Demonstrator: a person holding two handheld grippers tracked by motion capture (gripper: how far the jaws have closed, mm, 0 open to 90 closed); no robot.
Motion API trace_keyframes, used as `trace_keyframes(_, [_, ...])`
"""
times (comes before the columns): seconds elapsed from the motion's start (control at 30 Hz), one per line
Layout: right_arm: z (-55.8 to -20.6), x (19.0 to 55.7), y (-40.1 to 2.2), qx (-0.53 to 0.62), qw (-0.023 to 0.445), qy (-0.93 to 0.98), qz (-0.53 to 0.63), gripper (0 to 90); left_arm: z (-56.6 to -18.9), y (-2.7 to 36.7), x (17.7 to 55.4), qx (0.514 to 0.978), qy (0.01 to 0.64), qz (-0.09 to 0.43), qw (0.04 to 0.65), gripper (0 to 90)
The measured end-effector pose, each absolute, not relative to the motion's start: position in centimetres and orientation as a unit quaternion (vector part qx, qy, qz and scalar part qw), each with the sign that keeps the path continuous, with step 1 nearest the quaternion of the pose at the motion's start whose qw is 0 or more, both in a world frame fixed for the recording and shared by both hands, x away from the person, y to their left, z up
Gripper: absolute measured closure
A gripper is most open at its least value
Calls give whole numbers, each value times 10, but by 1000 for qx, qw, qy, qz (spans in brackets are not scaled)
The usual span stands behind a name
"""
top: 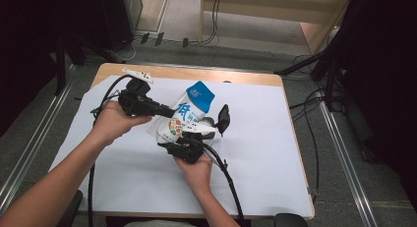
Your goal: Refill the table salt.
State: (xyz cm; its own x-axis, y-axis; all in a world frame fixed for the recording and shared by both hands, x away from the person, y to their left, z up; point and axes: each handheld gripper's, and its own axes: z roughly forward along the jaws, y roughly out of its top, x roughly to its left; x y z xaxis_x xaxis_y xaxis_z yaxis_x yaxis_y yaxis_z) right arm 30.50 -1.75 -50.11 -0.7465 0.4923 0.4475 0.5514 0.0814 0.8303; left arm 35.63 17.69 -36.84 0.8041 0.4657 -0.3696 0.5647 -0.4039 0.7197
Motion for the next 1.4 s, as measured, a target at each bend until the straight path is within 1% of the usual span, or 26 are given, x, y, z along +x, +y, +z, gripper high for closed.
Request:
trace_keyframes(0.23, [-497, 303, -20, -351, 11, -733, -582, 686, -365, 180, 354, 833, 300, -56, 462, 862])
trace_keyframes(0.73, [-495, 304, -23, -357, 1, -725, -589, 686, -360, 179, 351, 836, 283, -53, 468, 867])
trace_keyframes(1.4, [-488, 307, -34, -368, -19, -710, -600, 680, -352, 191, 342, 834, 259, -40, 485, 871])
